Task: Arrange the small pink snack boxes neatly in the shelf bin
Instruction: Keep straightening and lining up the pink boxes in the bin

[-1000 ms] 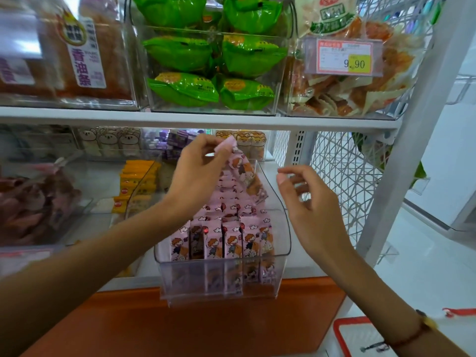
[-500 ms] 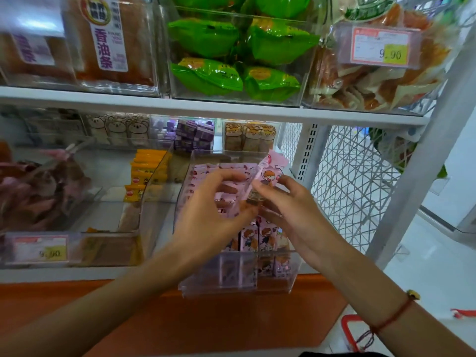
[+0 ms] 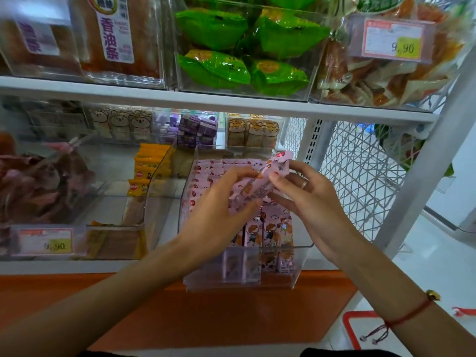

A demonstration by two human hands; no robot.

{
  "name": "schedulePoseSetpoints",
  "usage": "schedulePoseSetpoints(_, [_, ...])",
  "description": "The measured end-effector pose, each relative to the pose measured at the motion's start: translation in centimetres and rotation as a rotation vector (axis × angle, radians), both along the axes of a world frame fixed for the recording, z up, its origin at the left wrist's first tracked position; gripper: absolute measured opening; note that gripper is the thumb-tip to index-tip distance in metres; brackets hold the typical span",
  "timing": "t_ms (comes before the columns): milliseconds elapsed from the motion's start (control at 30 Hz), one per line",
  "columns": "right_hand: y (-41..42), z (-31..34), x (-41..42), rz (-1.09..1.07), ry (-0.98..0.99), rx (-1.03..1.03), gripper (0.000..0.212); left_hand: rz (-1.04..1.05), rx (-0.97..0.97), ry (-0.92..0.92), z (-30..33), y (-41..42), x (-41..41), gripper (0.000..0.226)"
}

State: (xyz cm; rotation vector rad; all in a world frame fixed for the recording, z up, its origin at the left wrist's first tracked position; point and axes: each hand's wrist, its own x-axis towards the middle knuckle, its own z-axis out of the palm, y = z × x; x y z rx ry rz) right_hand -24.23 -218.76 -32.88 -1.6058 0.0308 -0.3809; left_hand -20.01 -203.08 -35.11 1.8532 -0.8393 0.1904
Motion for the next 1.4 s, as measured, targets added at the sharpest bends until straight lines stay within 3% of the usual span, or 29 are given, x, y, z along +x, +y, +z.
schedulePoseSetpoints(100, [-0.4, 0.2, 0.0, 0.013, 0.0, 0.072, 0.035, -0.041, -0.046, 0.076, 0.5, 0.0, 0.2, 0.03])
schedulePoseSetpoints(200, [-0.5, 0.2, 0.0, 0.019, 0.088, 0.075, 0.025, -0.157, -0.18, 0.45, 1.3, 0.5, 0.2, 0.021])
schedulePoseSetpoints(267, [-0.5, 0.1, 0.0, 0.026, 0.153, 0.061, 0.022, -0.225, -0.195, 0.65, 1.5, 0.8, 0.3, 0.028])
schedulePoseSetpoints(433, [-0.5, 0.1, -0.1, 0.046, 0.192, 0.069, 0.022, -0.285, -0.189, 0.754, 1.4, 1.0, 0.3, 0.038])
schedulePoseSetpoints(600, [-0.4, 0.3, 0.0, -0.001, 0.173, 0.104, 0.042, -0.275, -0.109, 0.7, 1.5, 0.8, 0.1, 0.028])
schedulePoseSetpoints(733, [-0.4, 0.1, 0.0, -0.11, 0.111, -0.016, 0.044, -0.263, 0.028, 0.415, 1.3, 0.6, -0.2, 0.04])
schedulePoseSetpoints(833, [-0.2, 0.0, -0.1, -0.184, 0.072, -0.12, 0.048, -0.336, 0.028, 0.412, 1.1, 0.4, -0.3, 0.019])
schedulePoseSetpoints(1033, [-0.1, 0.1, -0.4, -0.215, -0.007, -0.275, 0.038, -0.309, 0.034, 0.286, 0.8, 0.3, -0.2, 0.027])
schedulePoseSetpoints(1167, [0.4, 0.4, -0.7, -0.074, -0.044, -0.24, 0.037, 0.133, 0.066, -0.206, 1.1, 1.0, 0.3, 0.044])
schedulePoseSetpoints(1233, [0.5, 0.6, -0.9, -0.092, -0.113, -0.262, 0.035, 0.16, 0.074, -0.344, 1.2, 1.1, 0.3, 0.047])
schedulePoseSetpoints(1300, [0.0, 0.9, -0.9, -0.082, -0.124, -0.237, 0.034, 0.089, 0.087, -0.286, 1.3, 0.7, 0.1, 0.051])
schedulePoseSetpoints(1400, [-1.3, 1.2, -1.0, 0.014, -0.116, -0.133, 0.046, -0.041, 0.075, 0.054, 1.4, 0.1, 0.0, 0.059])
